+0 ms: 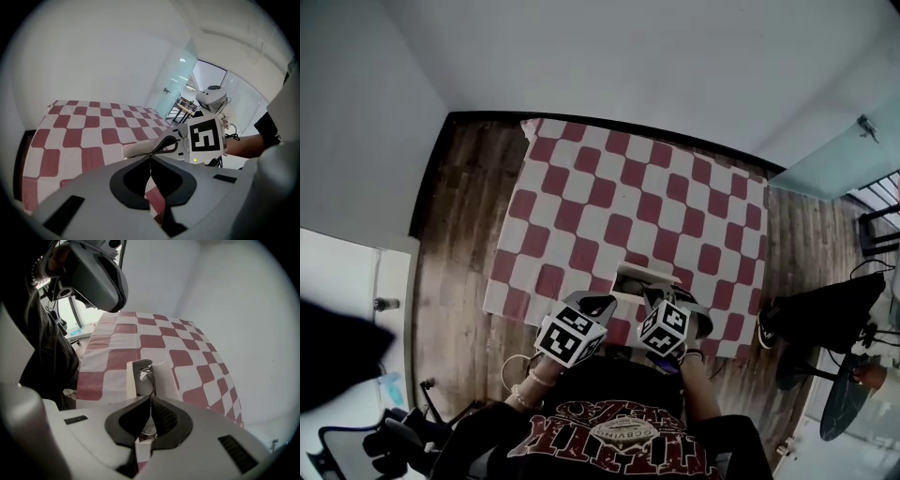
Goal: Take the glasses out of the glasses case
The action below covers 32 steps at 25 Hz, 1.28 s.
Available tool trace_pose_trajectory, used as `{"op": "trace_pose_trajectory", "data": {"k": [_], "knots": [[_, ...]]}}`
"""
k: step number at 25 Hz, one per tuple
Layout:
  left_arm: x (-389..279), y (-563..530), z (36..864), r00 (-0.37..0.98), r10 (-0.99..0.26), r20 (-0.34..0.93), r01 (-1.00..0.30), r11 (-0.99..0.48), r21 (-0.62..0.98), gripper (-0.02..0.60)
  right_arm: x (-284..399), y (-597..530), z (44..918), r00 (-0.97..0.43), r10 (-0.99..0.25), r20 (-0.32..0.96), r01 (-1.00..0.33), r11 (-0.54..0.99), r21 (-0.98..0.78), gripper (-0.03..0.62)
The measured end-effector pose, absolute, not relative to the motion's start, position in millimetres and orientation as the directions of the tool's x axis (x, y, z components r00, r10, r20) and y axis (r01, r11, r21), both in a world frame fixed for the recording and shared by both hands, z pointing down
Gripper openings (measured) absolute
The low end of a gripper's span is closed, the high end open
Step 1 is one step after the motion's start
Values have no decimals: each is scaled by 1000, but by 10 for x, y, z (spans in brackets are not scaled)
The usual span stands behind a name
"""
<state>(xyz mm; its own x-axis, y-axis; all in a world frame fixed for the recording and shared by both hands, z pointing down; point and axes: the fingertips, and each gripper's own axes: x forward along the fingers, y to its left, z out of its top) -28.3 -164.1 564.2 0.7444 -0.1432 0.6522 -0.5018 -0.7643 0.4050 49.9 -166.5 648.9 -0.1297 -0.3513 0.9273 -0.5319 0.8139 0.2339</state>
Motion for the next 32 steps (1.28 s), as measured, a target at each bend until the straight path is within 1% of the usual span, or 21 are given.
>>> {"op": "trace_pose_trajectory", "data": {"k": [9,13,18,23,32], "knots": [[-378,-1716,5631,752,-176,635,-534,-727,431,10,473,-1689,6571,-91,-302,949,-439,868,234,23],[-370,-1742,5658,757,-167,632,-530,-722,444,11,511,-1691,6595,-71,-281,957,-424,877,226,23],[-403,-1802,5649,761,-175,624,-534,-716,450,11,475,-1686,6592,-50,-252,966,-374,902,216,23],[-417,-1845,5598,772,-177,610,-527,-714,461,11,479,-1657,6626,-53,-218,975,-378,908,182,23],[-437,-1815,5575,794,-146,590,-501,-708,498,10,494,-1704,6650,-49,-214,976,-402,898,177,23]]}}
